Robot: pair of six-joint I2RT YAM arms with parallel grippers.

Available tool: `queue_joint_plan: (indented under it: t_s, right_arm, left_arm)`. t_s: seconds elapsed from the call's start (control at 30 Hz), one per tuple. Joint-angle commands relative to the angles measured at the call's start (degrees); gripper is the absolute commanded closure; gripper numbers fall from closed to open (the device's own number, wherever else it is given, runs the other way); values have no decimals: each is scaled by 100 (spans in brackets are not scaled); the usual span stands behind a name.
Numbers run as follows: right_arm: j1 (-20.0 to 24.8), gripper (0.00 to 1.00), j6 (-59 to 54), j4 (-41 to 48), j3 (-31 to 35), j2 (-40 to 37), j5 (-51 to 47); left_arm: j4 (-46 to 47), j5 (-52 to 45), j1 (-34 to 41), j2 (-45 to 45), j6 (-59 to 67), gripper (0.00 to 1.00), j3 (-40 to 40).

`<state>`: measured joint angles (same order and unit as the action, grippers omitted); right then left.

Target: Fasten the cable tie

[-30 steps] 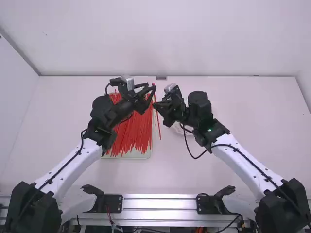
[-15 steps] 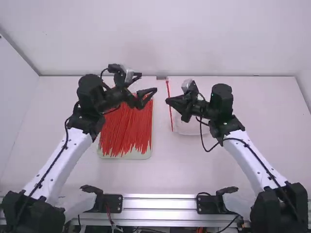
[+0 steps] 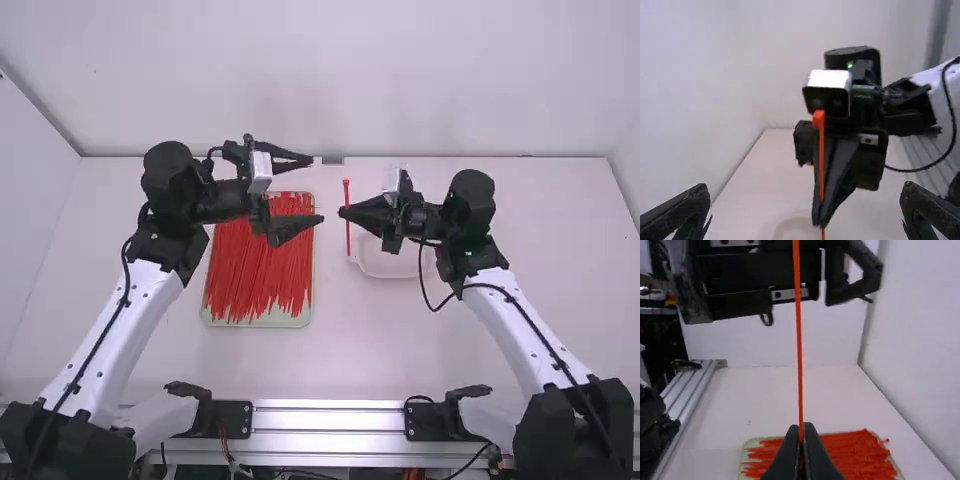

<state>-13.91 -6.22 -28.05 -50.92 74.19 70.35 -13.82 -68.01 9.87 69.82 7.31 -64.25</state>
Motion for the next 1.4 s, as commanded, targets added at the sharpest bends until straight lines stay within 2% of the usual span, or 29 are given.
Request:
queue_joint_plan:
  t_s: [0.0, 0.2, 0.3, 0.4, 0.47, 0.63, 0.67, 0.7, 0.87, 1.07, 1.13, 1.17, 1.23, 1.3, 1.37]
  right_arm:
    - [-125, 100, 7, -142, -11, 37, 162]
    - [-382, 100, 516, -680, -11, 37, 164]
    - [-507, 100, 1108, -988, -11, 37, -173]
    - [-577, 100, 1725, -1156, -11, 37, -481]
    - [-575, 100, 1910, -1231, -11, 37, -459]
    - [-599, 100, 2146, -1180, -11, 37, -437]
    - [-656, 100, 2142, -1180, -11, 37, -417]
    - [-706, 100, 2144, -1180, -11, 37, -417]
    - [-870, 100, 2114, -1182, -11, 37, -435]
    - [-861, 100, 2103, -1180, -11, 37, -396]
    - [-868, 100, 2100, -1180, -11, 37, -393]
    - [-872, 100, 2103, -1182, -11, 37, -396]
    - [-859, 100, 2105, -1178, -11, 37, -387]
    - [-859, 100, 2100, -1165, -11, 37, -374]
    - [-859, 100, 2103, -1163, -11, 37, -376]
  left_arm:
    - [-251, -614, -42, -37, -546, 1, -138]
    - [-944, -619, -33, -37, -1617, 1, -138]
    - [-1123, -719, 39, -37, -1864, 10, -138]
    - [-1266, -920, 72, -37, -1867, 1, -138]
    - [-1272, -938, 52, -37, -1869, 0, -138]
    - [-1322, -914, 153, -37, -1971, 20, -138]
    - [-1322, -883, 186, -37, -1976, 36, -138]
    - [-1322, -798, 212, -37, -2009, 43, -138]
    - [-1364, -588, 286, -37, -2251, 43, -138]
    - [-1178, -173, 142, -37, -2457, 42, -131]
    - [-1198, -225, 151, -37, -2465, 65, -131]
    - [-1215, -273, 184, -37, -2444, 70, -131]
    - [-1215, -308, 227, -37, -2446, 74, -131]
    - [-1215, -302, 264, -37, -2441, 83, -131]
    - [-1217, -308, 260, -37, -2444, 84, -131]
